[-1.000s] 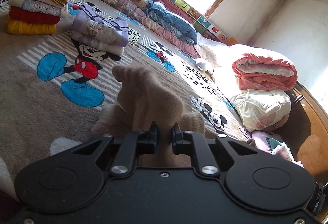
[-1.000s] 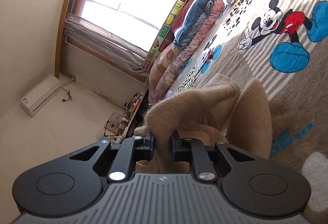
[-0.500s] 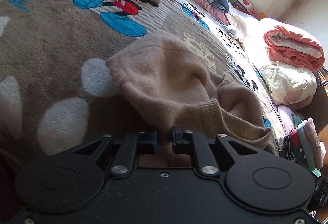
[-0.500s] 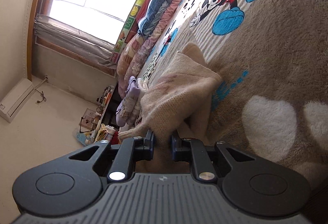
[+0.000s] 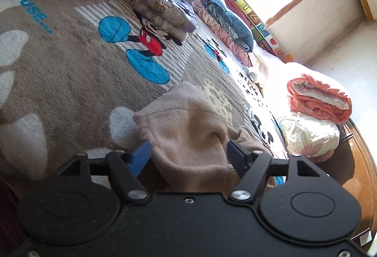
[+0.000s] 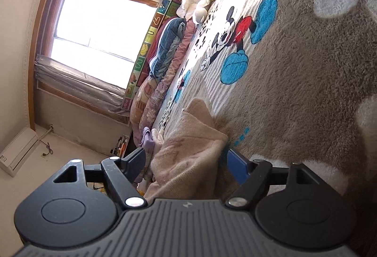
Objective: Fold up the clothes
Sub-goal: 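Lift the sweater with both grippers and shake it out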
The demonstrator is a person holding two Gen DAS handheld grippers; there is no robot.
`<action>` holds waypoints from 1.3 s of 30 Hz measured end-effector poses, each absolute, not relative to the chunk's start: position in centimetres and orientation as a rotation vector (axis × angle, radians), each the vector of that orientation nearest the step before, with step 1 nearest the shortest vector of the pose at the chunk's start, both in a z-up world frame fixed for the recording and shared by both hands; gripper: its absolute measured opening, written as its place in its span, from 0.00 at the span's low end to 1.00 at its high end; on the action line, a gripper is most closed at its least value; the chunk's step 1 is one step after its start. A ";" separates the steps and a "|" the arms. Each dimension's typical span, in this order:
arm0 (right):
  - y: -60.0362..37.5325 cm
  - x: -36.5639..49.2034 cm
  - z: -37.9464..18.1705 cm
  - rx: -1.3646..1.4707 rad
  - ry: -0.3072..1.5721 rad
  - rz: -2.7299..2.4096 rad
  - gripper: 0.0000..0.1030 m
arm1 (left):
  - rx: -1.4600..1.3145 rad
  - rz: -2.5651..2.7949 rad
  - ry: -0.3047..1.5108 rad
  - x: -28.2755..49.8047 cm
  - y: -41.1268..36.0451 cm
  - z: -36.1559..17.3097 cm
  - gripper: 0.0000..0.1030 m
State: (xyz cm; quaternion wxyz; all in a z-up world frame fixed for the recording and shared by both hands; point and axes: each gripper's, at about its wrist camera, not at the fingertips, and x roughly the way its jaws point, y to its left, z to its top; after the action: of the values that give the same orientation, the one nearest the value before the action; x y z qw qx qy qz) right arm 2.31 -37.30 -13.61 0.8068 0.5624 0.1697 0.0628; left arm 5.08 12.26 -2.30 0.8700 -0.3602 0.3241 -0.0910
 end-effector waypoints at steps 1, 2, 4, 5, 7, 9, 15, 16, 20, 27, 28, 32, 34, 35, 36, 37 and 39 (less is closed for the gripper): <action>-37.7 2.7 -13.9 1.216 0.363 0.137 0.76 | -0.754 -0.182 0.680 5.6 12.7 -2.1 0.69; -38.0 3.1 -14.2 1.222 0.370 0.139 0.76 | -0.751 -0.171 0.683 6.2 13.1 -2.0 0.69; -38.2 4.5 -14.3 1.215 0.397 0.152 0.77 | -0.742 -0.168 0.700 7.5 13.8 -1.7 0.69; -38.2 5.2 -14.3 1.208 0.413 0.162 0.77 | -0.729 -0.174 0.711 8.4 13.9 -1.6 0.69; -38.2 6.7 -14.2 1.186 0.444 0.185 0.79 | -0.703 -0.186 0.734 10.0 14.1 -1.3 0.70; -38.1 8.3 -13.9 1.159 0.472 0.210 0.80 | -0.679 -0.210 0.768 12.0 14.0 -1.2 0.71; -38.0 13.4 -12.4 1.058 0.557 0.285 0.83 | -0.625 -0.291 0.871 17.6 12.5 -1.5 0.76; -38.0 14.2 -12.1 1.037 0.572 0.299 0.84 | -0.618 -0.302 0.891 18.4 12.2 -1.7 0.76; -38.1 16.9 -11.4 0.949 0.636 0.315 0.88 | -0.615 -0.342 0.969 21.4 11.5 -3.4 0.78; -37.6 20.5 -12.3 0.892 0.742 0.356 0.89 | -0.700 -0.460 1.093 25.1 10.4 -7.8 0.78; -37.3 21.1 -12.7 0.892 0.758 0.356 0.89 | -0.729 -0.483 1.107 25.4 10.2 -8.5 0.78; -36.3 22.1 -13.6 0.902 0.751 0.391 0.89 | -0.726 -0.537 1.084 26.0 9.0 -9.4 0.78; -35.8 22.6 -14.0 0.909 0.746 0.410 0.84 | -0.709 -0.544 1.059 25.9 8.7 -9.3 0.75; -35.7 22.7 -14.1 0.920 0.738 0.423 0.79 | -0.700 -0.545 1.047 25.8 8.6 -9.2 0.71; -35.5 22.9 -14.3 0.934 0.737 0.439 0.71 | -0.692 -0.546 1.037 25.7 8.6 -9.2 0.70; -35.1 23.1 -14.5 0.934 0.738 0.448 0.67 | -0.690 -0.545 1.028 25.7 8.6 -9.2 0.65; -34.3 23.4 -14.4 0.919 0.725 0.474 0.54 | -0.686 -0.546 1.009 25.4 8.6 -9.0 0.53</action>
State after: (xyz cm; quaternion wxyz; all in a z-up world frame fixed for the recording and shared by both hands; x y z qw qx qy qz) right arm 23.44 -34.33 -14.43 0.8072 0.4297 0.3387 0.2216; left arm 25.43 8.63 -8.98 0.7847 -0.3181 0.4679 -0.2531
